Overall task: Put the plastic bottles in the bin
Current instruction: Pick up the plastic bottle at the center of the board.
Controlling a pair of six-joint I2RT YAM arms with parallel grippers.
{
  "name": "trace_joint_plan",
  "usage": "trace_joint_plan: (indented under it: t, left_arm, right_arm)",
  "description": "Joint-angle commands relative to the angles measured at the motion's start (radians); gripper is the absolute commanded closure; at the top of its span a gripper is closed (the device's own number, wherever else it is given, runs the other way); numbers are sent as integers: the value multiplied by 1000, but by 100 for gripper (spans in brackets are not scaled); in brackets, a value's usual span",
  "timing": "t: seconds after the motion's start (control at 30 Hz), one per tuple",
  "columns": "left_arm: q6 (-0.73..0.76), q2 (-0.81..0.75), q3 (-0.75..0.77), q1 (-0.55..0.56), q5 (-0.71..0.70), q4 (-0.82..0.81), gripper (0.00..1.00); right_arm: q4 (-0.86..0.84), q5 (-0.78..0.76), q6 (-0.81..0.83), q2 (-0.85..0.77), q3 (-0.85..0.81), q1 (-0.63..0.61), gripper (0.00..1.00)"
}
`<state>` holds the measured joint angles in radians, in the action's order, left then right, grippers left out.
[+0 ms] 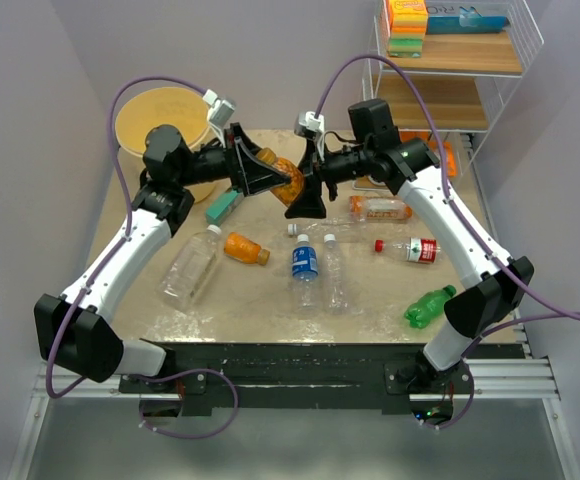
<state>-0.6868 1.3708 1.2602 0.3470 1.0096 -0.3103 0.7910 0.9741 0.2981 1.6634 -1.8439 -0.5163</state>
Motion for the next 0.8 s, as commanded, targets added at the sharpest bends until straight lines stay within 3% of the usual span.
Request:
trace_joint_plan:
  t: [0.0,0.3,0.5,0.77]
  left_arm:
    - [70,-35,24,3,-16,46,100]
    - [96,-39,28,-52,-26,94,100]
    - [127,-52,54,-160,-54,125,100]
    - [392,5,238,-269,-184,425,100]
  right_arm:
    - [56,-64,55,-50,-17,-4,1]
    - [76,-172,98,-119,43,-4,1]
    - [83,-233,119,-151,93,-2,1]
    - [89,-376,118,-211,127,-1,1]
